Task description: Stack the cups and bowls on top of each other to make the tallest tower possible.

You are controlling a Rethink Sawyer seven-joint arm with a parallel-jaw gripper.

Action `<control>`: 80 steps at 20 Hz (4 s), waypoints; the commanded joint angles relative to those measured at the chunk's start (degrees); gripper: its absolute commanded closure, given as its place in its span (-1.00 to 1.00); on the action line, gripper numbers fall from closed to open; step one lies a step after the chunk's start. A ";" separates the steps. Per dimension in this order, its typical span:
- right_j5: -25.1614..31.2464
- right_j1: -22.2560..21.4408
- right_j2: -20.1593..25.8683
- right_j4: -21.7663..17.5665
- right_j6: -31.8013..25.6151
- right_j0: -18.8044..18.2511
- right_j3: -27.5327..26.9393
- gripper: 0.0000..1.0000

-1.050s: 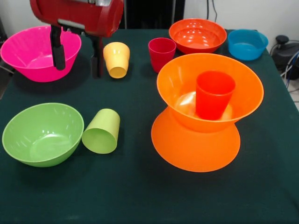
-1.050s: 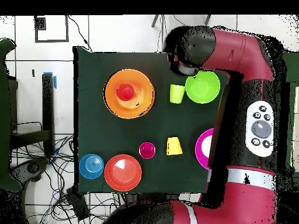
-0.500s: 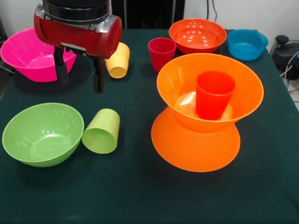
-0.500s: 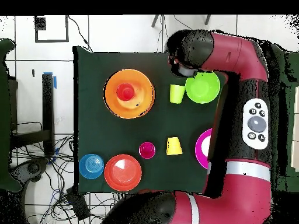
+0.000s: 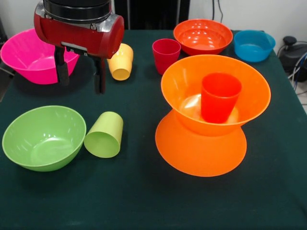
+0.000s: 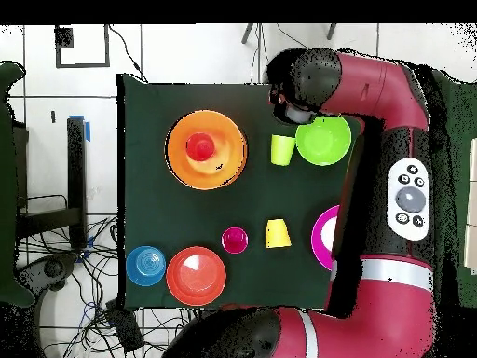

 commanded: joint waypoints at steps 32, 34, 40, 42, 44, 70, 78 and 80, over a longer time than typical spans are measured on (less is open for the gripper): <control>-13.30 -16.85 -16.13 4.70 17.79 0.78 29.80 -1.00; -15.02 -16.48 -16.03 5.38 17.28 0.16 30.60 -1.00; -15.61 -15.52 -16.72 6.19 17.36 -0.09 30.30 -1.00; -17.23 -15.54 -17.00 6.24 17.82 -0.06 31.06 -1.00; -18.01 -15.41 -17.15 6.69 18.21 -0.15 31.81 -1.00; -25.27 -12.16 -18.28 10.51 17.41 -1.35 35.22 -1.00; -26.96 -9.67 -17.43 11.26 15.45 -2.30 34.74 -1.00; -28.05 -8.96 -17.13 11.35 15.11 -2.61 34.78 -1.00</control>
